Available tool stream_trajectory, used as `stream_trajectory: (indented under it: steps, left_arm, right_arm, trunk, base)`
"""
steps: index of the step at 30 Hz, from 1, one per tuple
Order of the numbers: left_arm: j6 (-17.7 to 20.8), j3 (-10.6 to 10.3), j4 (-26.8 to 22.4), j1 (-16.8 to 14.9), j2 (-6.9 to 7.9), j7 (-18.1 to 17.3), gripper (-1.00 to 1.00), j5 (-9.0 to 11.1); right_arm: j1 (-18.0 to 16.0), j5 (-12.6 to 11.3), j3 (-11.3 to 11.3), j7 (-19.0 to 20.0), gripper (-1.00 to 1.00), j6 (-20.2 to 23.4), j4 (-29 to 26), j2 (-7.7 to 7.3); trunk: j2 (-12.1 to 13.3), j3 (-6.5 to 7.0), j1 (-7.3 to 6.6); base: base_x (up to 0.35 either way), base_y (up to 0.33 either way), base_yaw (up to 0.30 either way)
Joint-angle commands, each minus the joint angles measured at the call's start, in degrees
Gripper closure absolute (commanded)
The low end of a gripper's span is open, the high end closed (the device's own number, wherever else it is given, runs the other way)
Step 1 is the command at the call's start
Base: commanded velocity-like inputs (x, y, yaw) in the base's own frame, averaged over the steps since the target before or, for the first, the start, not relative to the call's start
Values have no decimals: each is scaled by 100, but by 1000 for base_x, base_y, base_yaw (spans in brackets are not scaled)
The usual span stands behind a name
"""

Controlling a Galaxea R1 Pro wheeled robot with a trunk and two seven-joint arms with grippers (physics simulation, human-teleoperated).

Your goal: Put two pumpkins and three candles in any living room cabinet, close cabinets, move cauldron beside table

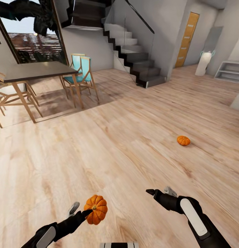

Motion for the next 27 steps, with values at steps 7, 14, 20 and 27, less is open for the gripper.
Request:
stream_trajectory:
  steps: [7,14,20,27]
  left_arm:
    - [41,-20,-8,-1,14,-3,100,83]
    - [41,-20,-8,-1,15,-4,100,83]
    - [41,-20,-8,-1,15,-4,100,83]
    - [41,-20,-8,-1,15,-4,100,83]
  right_arm:
    - [-4,-58,12,-49,-100,6,-6,-10]
    - [-3,-59,13,-49,-100,5,-6,-10]
    - [-3,-63,13,-49,-100,6,-3,-10]
    - [-5,-62,13,-49,-100,4,-1,-10]
  trunk:
    - [-2,-5,2]
    - [-2,-5,2]
    - [-2,-5,2]
    - [-2,-5,2]
  base:
    - [334,94,-150]
    - [334,95,-192]
    - [334,41,-292]
    - [334,1,-295]
